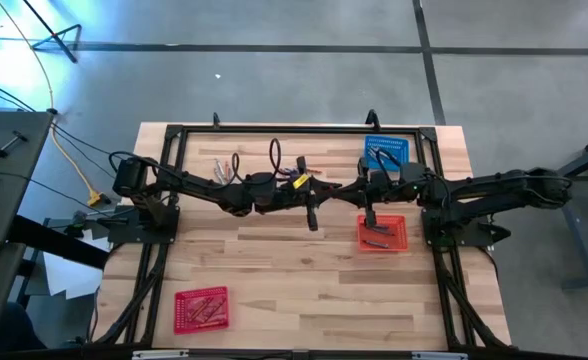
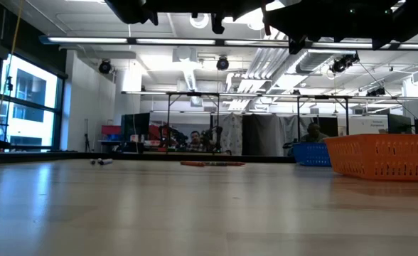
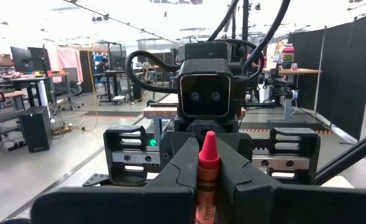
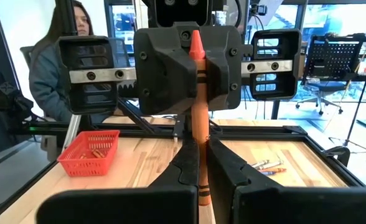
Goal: Sort crayons
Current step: Put the orange crayon into the red bin
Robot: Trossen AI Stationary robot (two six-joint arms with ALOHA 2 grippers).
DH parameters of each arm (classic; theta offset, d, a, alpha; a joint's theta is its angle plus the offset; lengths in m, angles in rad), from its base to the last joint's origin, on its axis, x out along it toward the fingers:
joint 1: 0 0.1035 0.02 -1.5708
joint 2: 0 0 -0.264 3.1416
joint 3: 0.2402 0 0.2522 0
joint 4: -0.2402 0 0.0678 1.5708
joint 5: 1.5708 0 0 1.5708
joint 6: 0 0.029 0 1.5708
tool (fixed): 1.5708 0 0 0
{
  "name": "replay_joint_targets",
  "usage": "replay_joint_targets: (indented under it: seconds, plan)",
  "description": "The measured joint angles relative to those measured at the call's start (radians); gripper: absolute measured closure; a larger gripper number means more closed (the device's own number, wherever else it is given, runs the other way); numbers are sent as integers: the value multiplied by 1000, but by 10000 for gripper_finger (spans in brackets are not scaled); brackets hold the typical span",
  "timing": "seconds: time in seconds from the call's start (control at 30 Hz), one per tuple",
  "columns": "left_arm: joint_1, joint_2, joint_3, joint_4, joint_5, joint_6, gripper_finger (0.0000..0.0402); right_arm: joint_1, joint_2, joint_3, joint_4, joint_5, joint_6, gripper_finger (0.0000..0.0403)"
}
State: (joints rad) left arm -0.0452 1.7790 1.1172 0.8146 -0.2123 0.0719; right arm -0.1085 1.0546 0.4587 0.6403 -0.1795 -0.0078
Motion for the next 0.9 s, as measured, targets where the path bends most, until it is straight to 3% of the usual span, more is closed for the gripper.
replay_joint_targets:
  seconds: [0.23, 0.53, 0.63, 0.73, 0.8, 0.9]
  plan:
    - [0, 0, 0, -2, 0, 0, 398, 0, 0, 2, -3, 2, 7, 385]
    - [-2, 3, -1, -45, -58, 11, 400, -6, -21, 6, -63, 15, 8, 261]
    - [-2, -10, -1, -67, -95, 34, 400, -17, -64, 6, -169, 35, 11, 233]
    - [-12, -66, -1, -194, -182, 28, 400, -18, -123, 6, -301, 111, 15, 220]
    - [-36, -133, -1, -378, -270, -20, 399, -18, -163, 6, -381, 153, 60, 219]
    - [-109, -255, -1, -717, -316, -243, 399, -18, -215, 6, -489, 176, 126, 221]
